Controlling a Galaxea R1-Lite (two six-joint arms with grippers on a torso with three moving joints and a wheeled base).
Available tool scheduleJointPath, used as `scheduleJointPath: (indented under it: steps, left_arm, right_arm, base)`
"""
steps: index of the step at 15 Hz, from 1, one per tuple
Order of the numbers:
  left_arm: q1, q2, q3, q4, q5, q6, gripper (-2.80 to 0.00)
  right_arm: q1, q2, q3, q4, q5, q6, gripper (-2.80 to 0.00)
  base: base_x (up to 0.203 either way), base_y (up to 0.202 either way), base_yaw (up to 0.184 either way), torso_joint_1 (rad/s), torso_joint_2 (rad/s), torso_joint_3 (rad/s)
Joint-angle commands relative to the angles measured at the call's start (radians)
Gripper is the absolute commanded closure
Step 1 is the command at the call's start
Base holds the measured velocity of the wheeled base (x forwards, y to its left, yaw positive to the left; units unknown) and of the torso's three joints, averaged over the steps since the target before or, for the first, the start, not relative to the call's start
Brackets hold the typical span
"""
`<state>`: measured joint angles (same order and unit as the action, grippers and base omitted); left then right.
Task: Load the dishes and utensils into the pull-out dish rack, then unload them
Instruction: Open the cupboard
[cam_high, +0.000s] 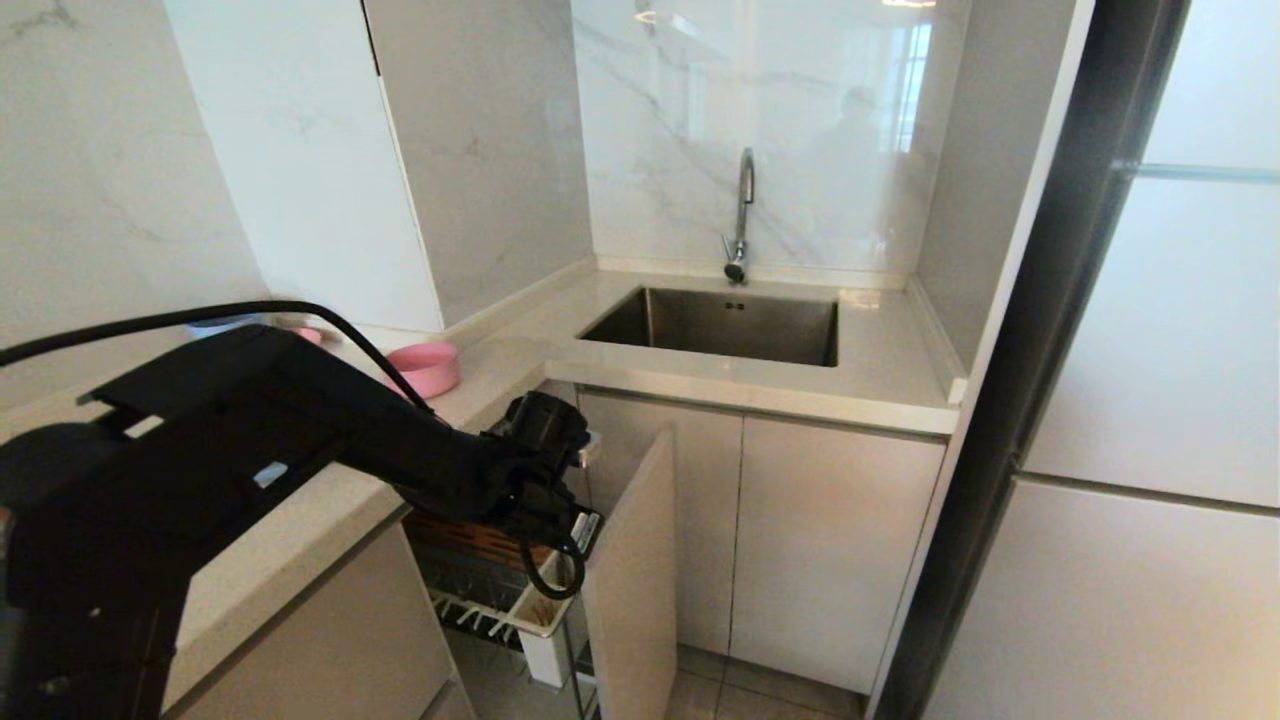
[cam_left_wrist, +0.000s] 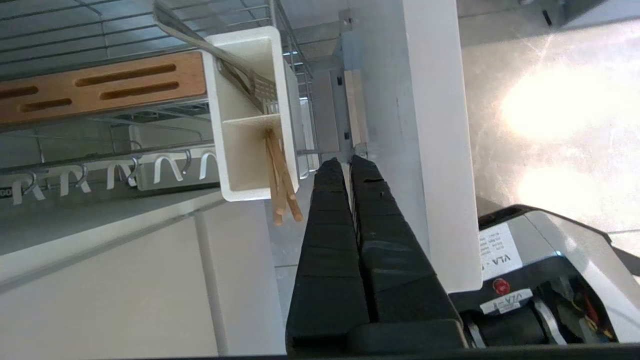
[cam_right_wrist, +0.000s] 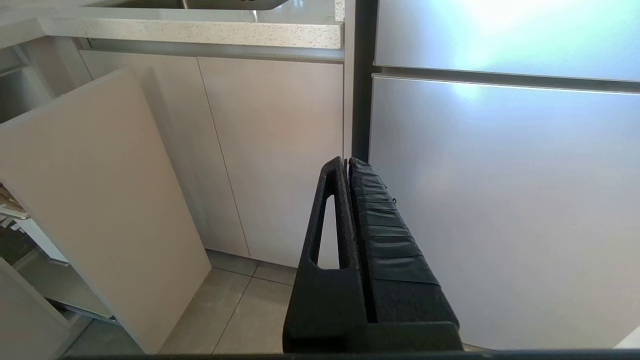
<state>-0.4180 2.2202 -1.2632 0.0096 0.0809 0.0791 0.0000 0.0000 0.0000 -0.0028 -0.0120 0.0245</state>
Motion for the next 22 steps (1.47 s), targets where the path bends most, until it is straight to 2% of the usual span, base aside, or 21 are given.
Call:
scheduleJointPath:
  steps: [1,10,14,22]
  left_arm:
    - [-0.01,0.002,-0.004,0.0,0.002,0.001,0.0]
    - [-0.065,0.03,-0.03,0.0,0.031,0.002,0.0]
    - [-0.099,0.041,-0.042,0.0,0.033,-0.019,0.0]
    - [-0.156,0.07,-0.07,0.0,0.039,-0.02,0.0]
  right_arm:
    - [0.0,0.0,0.0,0.0,0.0,0.0,0.0]
    - [0.0,0.001,0.0,0.0,0.0,0.0,0.0]
    - [0.0,0.002,0.0,0.0,0.0,0.0,0.0]
    - [0.0,0.001,0.0,0.0,0.0,0.0,0.0]
  base:
    - [0.0,0.0,0.0,0.0,0.0,0.0]
    - [0.0,0.0,0.0,0.0,0.0,0.0]
    - [0.0,0.0,0.0,0.0,0.0,0.0]
    - [0.0,0.0,0.0,0.0,0.0,0.0]
